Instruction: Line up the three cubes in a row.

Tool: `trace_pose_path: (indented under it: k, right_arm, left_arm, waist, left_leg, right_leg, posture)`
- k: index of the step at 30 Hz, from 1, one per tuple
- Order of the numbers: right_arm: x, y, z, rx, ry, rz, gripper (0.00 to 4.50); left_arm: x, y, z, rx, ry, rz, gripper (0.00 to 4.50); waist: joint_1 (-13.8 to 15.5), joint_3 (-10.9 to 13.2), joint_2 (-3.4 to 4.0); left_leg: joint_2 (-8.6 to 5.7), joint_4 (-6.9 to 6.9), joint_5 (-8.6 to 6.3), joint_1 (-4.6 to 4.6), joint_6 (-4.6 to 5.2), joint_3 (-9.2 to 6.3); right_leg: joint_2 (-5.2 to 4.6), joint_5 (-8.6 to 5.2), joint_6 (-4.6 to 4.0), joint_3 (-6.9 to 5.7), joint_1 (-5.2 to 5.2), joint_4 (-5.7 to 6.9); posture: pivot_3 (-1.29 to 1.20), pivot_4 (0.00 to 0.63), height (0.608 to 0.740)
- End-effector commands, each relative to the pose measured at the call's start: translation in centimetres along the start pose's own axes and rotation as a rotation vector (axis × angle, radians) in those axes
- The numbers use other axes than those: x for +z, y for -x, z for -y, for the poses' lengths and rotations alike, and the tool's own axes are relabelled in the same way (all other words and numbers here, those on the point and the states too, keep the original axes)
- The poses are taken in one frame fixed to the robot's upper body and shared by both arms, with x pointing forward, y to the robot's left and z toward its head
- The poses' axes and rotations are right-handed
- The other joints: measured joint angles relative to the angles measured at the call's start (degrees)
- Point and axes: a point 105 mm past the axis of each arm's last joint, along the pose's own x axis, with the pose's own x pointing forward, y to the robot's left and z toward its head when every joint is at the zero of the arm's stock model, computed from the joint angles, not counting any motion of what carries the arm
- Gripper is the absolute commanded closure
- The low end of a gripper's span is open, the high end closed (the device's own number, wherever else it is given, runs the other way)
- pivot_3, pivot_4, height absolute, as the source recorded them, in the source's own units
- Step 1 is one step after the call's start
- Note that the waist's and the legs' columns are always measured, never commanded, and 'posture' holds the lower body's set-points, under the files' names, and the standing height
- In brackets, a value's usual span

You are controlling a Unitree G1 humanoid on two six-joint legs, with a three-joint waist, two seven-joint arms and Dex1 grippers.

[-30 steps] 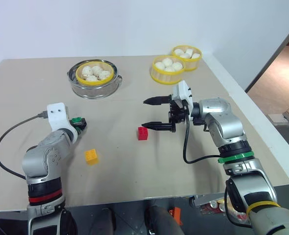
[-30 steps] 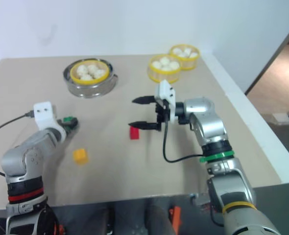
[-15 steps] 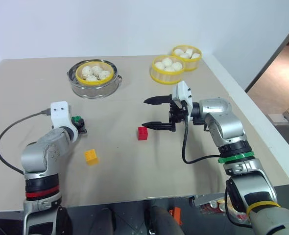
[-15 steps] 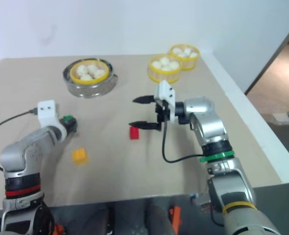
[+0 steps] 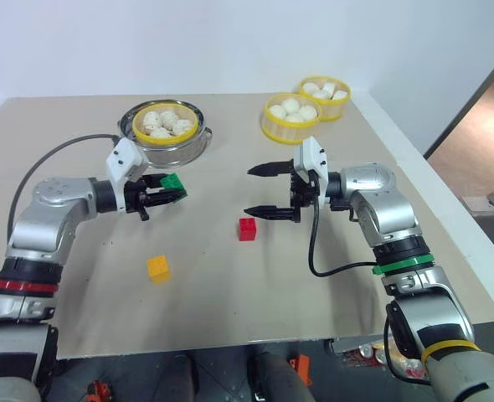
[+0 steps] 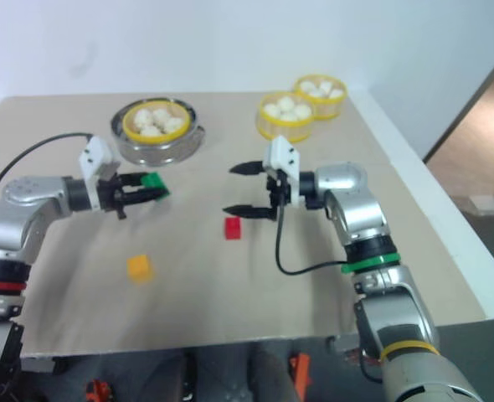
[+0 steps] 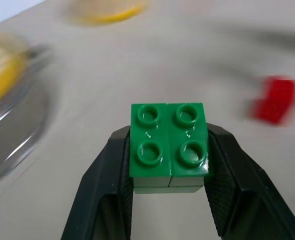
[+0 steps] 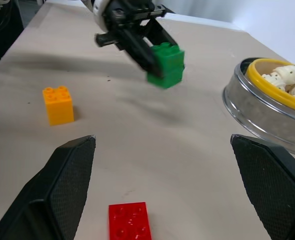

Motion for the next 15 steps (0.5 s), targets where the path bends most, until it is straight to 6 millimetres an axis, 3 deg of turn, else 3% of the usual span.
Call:
trace_pose_path:
  k: [1, 6, 15]
  right_arm:
    - [1.0, 0.2, 0.5, -0.011, 0.049, 0.007, 0.00]
    - [0.7, 0.8, 0.6, -0.030, 0.050, -0.010, 0.00]
    - [0.4, 1.4, 0.5, -0.056, 0.045, -0.028, 0.00]
  left_arm:
    - [1.0, -0.8, 0.4, -0.110, -0.066, 0.022, 3.17]
    - [-0.7, -2.4, 1.3, -0.254, -0.095, -0.074, 3.17]
    - [-1.2, -5.4, 3.1, -0.359, -0.072, -0.093, 3.17]
  waist:
    - [-0.04, 0.00, 0.00]
    - [-0.17, 0.00, 0.01]
    - [-0.13, 0.00, 0.01]
  left_leg:
    - [0.00, 0.00, -0.02, 0.01, 0.03, 0.00]
    - [0.02, -0.02, -0.05, 0.01, 0.07, -0.02]
    - [0.01, 0.04, -0.05, 0.01, 0.07, -0.02]
  right_leg:
    - [0.01, -0.03, 0.01, 0.00, 0.00, 0.00]
    - [0.04, -0.08, 0.05, 0.02, 0.00, 0.03]
    - [0.04, -0.10, 0.06, 0.02, 0.00, 0.10]
  posture:
    - [0.00, 0.150, 0.740]
    - [0.00, 0.150, 0.740]
    - [0.00, 0.150, 0.740]
